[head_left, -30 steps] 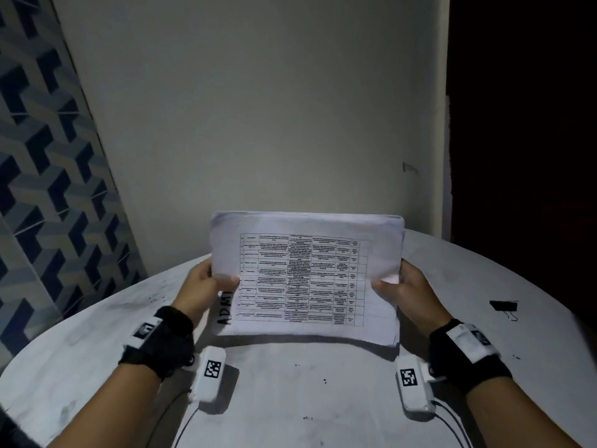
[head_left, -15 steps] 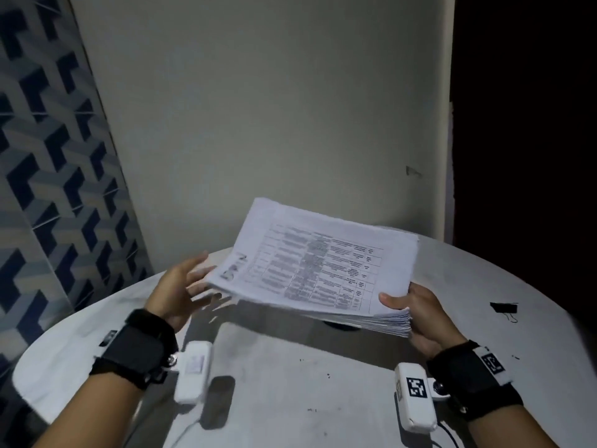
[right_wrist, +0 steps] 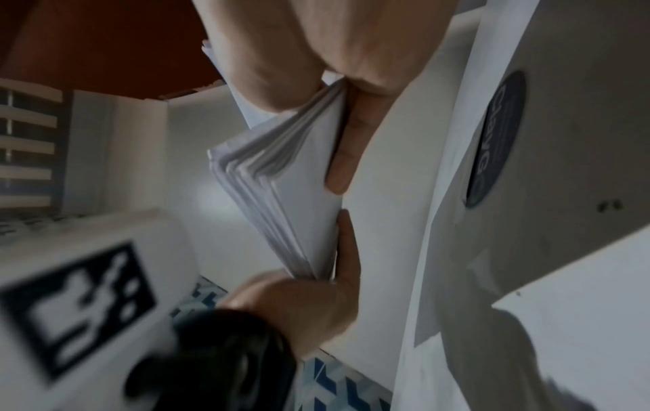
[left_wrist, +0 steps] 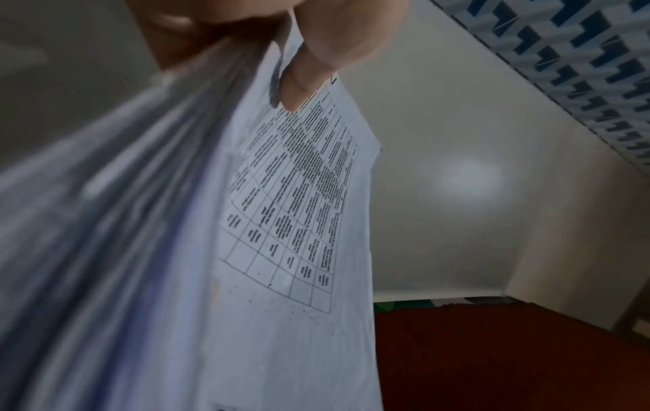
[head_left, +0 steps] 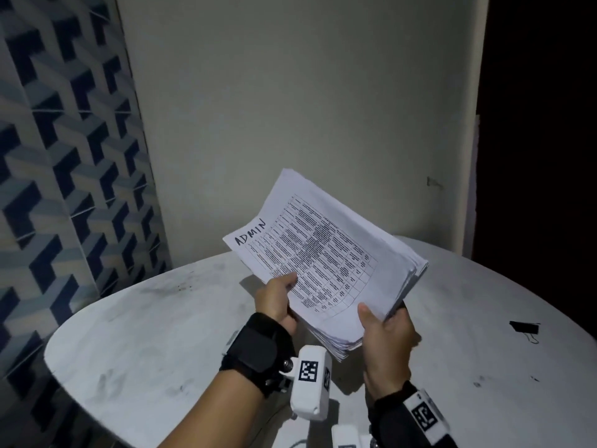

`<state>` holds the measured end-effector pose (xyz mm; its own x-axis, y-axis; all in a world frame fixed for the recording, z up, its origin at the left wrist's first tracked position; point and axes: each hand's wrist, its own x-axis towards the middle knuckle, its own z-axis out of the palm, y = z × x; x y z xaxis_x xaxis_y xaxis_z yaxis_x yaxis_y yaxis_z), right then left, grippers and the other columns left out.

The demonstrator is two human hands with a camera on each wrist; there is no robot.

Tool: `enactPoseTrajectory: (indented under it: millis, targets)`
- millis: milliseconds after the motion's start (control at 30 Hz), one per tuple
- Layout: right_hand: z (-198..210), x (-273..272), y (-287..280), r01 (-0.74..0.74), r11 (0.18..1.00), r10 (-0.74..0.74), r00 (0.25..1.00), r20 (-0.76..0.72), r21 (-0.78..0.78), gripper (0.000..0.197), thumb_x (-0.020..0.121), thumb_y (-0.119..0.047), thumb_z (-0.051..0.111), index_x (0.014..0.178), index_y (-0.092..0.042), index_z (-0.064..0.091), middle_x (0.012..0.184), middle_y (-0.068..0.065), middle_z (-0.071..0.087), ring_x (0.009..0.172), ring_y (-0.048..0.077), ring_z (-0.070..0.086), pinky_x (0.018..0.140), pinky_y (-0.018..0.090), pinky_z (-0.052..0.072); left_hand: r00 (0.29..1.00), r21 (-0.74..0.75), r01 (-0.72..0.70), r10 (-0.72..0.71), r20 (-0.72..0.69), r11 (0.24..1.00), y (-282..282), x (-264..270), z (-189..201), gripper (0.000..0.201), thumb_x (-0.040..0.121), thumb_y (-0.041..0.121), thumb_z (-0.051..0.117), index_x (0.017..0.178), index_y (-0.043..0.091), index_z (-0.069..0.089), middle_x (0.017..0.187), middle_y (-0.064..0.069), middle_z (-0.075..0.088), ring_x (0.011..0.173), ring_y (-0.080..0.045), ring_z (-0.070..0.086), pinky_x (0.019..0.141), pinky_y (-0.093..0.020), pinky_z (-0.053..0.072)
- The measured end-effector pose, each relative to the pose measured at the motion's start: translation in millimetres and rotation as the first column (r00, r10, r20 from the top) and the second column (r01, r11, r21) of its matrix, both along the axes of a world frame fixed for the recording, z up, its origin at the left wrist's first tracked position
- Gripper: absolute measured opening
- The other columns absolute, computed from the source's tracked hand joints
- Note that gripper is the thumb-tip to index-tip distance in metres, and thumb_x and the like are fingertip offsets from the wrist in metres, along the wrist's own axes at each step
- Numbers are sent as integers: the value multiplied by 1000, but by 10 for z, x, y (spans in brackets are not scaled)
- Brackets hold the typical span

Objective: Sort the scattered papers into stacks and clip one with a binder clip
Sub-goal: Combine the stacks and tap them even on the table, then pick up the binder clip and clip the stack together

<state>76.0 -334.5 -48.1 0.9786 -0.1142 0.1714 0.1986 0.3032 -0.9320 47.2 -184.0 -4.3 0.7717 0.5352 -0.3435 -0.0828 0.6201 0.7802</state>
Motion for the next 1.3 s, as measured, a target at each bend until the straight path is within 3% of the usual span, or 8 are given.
enactPoseTrajectory:
  millis: [233, 367, 533, 700, 833, 1000, 1167, 1300]
  targets:
    - [-50, -95, 39, 19, 996, -17, 1000, -22, 82, 24, 91, 6, 67, 102, -15, 63, 101, 3, 73, 96, 23, 70, 79, 24, 54, 999, 21, -27, 27, 17, 999, -53, 40, 109, 23, 89, -3, 63, 111, -4, 66, 111, -24, 72, 99, -43, 71, 86, -62, 56]
    - [-44, -76, 14, -19, 987, 30, 997, -65, 158, 30, 91, 10, 64, 120, 0, 62, 111, 11, 74, 95, 19, 72, 71, 16, 60, 999, 25, -19, 19, 28, 1000, 21, 65, 105, 32, 74, 10, 74, 105, 5, 74, 118, -17, 73, 110, -37, 68, 100, -54, 51]
    - [-46, -63, 31, -14, 984, 31, 995, -95, 175, 31, 91, 12, 63, 121, 3, 63, 113, 15, 74, 90, 11, 72, 62, 8, 54, 997, 111, -61, 56, 48, 992, -3, 72, 189, 26, 87, -1, 69, 113, -1, 69, 106, -15, 75, 95, -33, 73, 87, -49, 60]
    - [-49, -55, 30, -27, 978, 54, 991, -124, 208, 36, 92, 10, 63, 126, -4, 62, 116, 10, 74, 100, 16, 74, 73, 16, 60, 999, 170, -37, 32, 32, 985, -6, 94, 208, 29, 84, -5, 72, 113, -4, 68, 107, -20, 76, 94, -37, 74, 88, -54, 59]
    - [-56, 30, -54, -223, 951, 259, 953, -158, 213, 41, 93, 4, 65, 129, -14, 61, 121, 5, 75, 109, 21, 73, 91, 39, 60, 989, 251, -128, 105, 102, 959, 19, 171, 198, 38, 85, -12, 69, 122, -8, 64, 118, -20, 71, 97, -30, 72, 78, -32, 62]
    - [241, 346, -607, -541, 837, 496, 813, -306, -79, 38, 87, -23, 79, 122, -13, 67, 117, 5, 76, 107, 26, 74, 78, 45, 63, 984, 315, -162, 128, 125, 935, 144, 219, 194, 42, 86, -15, 66, 126, -21, 54, 132, -39, 54, 108, -48, 64, 92, -41, 57]
    - [406, 1067, -1539, -67, 831, -60, 976, -209, -552, 13, 90, -29, 72, 91, -16, 74, 100, 8, 75, 93, 32, 72, 79, 42, 62, 997, 546, -78, 72, 34, 834, 256, 183, 145, 17, 84, -2, 75, 78, -3, 60, 55, -14, 56, 36, -17, 52, 38, -23, 45]
    - [192, 1688, -2261, 86, 393, -414, 906, -93, -915, 41, 90, -35, 54, 114, -5, 69, 124, 21, 68, 110, 39, 65, 91, 39, 53, 997, 599, -30, -16, 71, 801, 203, 170, 115, 19, 83, -2, 76, 92, -16, 65, 78, -24, 70, 61, -28, 71, 58, -33, 59]
